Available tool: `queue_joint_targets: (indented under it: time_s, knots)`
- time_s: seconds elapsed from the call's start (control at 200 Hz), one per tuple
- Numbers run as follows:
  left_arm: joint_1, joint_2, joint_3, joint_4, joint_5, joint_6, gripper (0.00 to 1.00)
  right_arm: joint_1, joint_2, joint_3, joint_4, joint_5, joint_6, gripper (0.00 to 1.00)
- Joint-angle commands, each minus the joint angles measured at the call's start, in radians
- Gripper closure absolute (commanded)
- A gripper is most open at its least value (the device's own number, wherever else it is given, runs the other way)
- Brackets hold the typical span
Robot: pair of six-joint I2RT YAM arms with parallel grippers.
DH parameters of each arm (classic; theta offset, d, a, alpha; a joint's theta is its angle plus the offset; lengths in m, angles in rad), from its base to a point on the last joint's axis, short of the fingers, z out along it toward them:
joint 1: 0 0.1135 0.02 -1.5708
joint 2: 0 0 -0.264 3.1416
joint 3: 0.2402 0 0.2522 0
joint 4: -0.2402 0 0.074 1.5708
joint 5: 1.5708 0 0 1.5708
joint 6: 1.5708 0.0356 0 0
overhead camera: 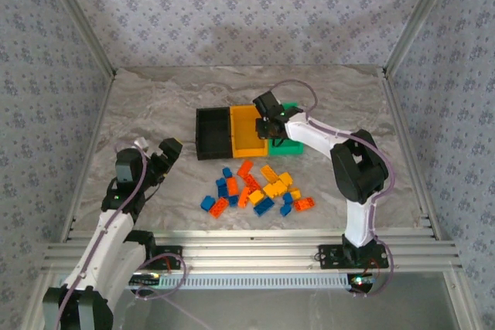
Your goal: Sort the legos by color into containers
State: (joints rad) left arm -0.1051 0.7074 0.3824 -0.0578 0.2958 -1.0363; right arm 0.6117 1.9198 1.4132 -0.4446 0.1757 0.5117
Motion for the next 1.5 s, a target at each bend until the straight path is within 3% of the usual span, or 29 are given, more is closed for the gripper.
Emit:
queue_joint_targets:
  time_s: [0.0,0.105,0.31,0.595,0.765,0.909,1.219,1.494]
  knots:
    - [-0.002,-0.011,0.004,-0.021,-0.009,0.028,0.0,0.02,-0.013,-0.03,-0.04,0.022,0.02,0.58]
    - [-0.005,-0.013,0.015,-0.02,-0.005,0.04,0.0,0.028,-0.058,-0.046,-0.016,0.033,0.024,0.42]
    - [-0.051,-0.004,0.082,-0.074,0.006,0.09,0.0,0.082,-0.245,-0.15,-0.015,0.109,0.085,0.25]
    - [-0.188,0.026,0.096,-0.107,0.0,0.11,0.0,0.144,-0.617,-0.511,-0.102,0.165,0.264,0.24]
    - [-0.228,0.043,0.082,-0.115,-0.01,0.122,0.0,0.148,-0.722,-0.656,-0.108,0.091,0.286,0.19]
    - [-0.231,0.048,0.051,-0.104,-0.011,0.114,0.0,0.154,-0.648,-0.664,-0.005,-0.027,0.196,0.19]
    - [-0.231,0.036,0.034,-0.131,-0.023,0.121,0.0,0.135,-0.479,-0.586,-0.063,-0.018,0.172,0.28]
    - [-0.23,0.041,0.029,-0.117,-0.027,0.116,0.0,0.067,-0.5,-0.622,-0.135,0.077,0.234,0.42]
